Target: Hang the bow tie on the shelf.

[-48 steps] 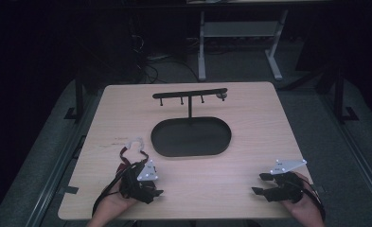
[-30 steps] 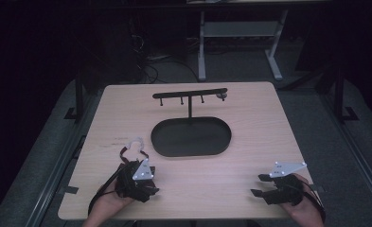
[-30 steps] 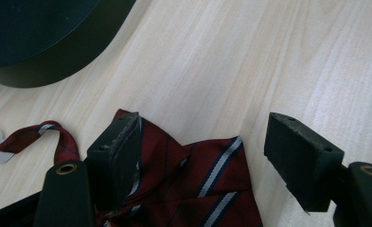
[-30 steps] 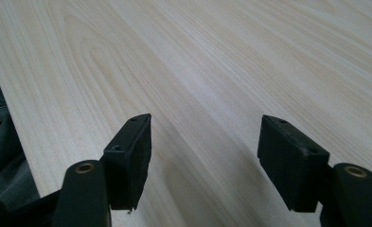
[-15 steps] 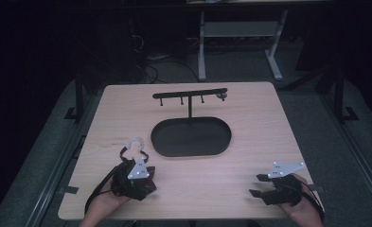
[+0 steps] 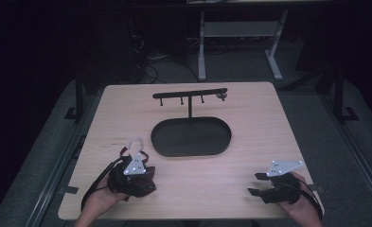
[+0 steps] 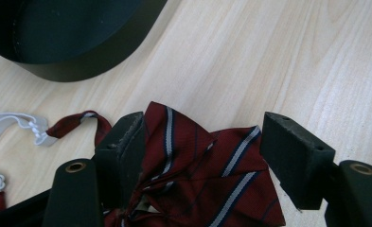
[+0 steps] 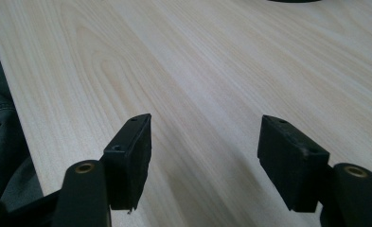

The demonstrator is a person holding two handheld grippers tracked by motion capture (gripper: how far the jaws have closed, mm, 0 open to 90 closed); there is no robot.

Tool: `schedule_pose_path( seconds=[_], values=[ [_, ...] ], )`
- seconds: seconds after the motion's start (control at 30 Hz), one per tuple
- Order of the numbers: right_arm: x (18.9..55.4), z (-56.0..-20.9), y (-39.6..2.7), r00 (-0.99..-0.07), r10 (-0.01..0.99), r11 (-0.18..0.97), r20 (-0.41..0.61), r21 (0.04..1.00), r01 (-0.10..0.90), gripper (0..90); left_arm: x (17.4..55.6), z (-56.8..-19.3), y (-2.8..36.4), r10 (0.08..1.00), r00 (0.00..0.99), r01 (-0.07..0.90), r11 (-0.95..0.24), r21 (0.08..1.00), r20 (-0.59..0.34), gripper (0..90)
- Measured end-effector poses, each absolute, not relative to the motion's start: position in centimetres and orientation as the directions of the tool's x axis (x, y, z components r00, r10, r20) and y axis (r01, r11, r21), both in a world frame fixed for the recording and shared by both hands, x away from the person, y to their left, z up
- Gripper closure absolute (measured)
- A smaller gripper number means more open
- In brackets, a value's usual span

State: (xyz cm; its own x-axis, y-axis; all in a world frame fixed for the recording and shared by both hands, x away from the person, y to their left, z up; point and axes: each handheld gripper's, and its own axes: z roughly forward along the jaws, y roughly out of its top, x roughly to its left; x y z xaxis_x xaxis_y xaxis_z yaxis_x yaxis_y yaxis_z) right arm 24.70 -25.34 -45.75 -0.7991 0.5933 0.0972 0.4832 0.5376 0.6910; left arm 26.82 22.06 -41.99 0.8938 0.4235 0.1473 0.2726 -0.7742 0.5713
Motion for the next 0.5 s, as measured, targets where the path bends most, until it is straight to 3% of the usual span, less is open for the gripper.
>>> schedule_pose_path(
  seconds=[0.5],
  values=[
    [24.8, -45.7, -25.7, -0.793, 0.603, 0.531, 0.093, 0.694, 0.485, 35.3, 28.5, -39.5, 22.9, 0.412, 0.891, 0.255, -0.801, 0.542, 0.190, 34.6]
  ],
)
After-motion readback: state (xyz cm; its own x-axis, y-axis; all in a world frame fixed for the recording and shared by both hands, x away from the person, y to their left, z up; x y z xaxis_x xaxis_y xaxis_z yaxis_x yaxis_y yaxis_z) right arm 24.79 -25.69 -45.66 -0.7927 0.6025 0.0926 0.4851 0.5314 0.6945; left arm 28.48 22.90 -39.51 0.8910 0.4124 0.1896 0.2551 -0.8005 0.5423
